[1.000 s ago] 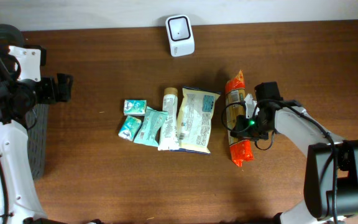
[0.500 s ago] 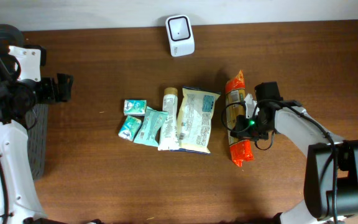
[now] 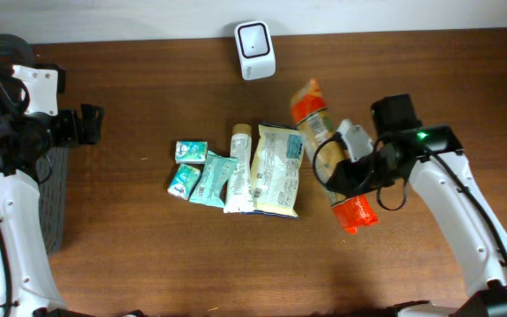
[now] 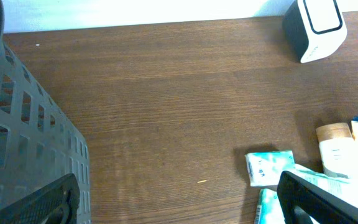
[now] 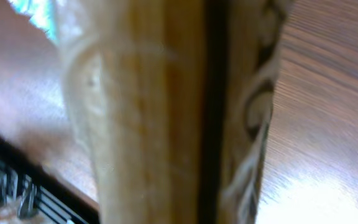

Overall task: Scan the item barcode
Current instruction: 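Lift the spaghetti package with the right gripper toward the scanner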

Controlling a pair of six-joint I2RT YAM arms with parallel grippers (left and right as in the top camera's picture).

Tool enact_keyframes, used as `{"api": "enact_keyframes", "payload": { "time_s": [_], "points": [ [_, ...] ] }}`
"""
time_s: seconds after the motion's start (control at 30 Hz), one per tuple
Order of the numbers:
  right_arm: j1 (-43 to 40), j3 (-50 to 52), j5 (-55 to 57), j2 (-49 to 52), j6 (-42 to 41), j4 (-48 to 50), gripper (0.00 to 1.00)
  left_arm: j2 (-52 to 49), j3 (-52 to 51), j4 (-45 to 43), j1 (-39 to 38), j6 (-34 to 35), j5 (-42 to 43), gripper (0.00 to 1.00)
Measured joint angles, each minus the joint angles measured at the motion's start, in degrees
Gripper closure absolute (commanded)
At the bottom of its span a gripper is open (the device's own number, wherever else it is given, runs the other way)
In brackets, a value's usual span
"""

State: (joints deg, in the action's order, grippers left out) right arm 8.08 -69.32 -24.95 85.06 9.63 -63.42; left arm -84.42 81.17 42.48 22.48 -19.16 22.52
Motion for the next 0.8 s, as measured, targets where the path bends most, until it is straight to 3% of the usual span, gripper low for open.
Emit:
{"api": "enact_keyframes", "payload": {
  "time_s": [0.1,0.67,0.8],
  "points": [
    [2.71,0.0,-1.4,0.0,2.91,0.2,0.96,0.0,0.0,0.0,0.0,0.0,0.0,0.01],
    [2.75,0.0,-5.14,0.02,2.56,3.23,0.96,0.0,0.0,0.0,0.0,0.0,-0.02,0.01],
    [2.75,0.0,-15.21,0.04,-1.07,5.22,0.96,0.0,0.0,-0.02,0.0,0.0,0.0,0.01]
  ]
}}
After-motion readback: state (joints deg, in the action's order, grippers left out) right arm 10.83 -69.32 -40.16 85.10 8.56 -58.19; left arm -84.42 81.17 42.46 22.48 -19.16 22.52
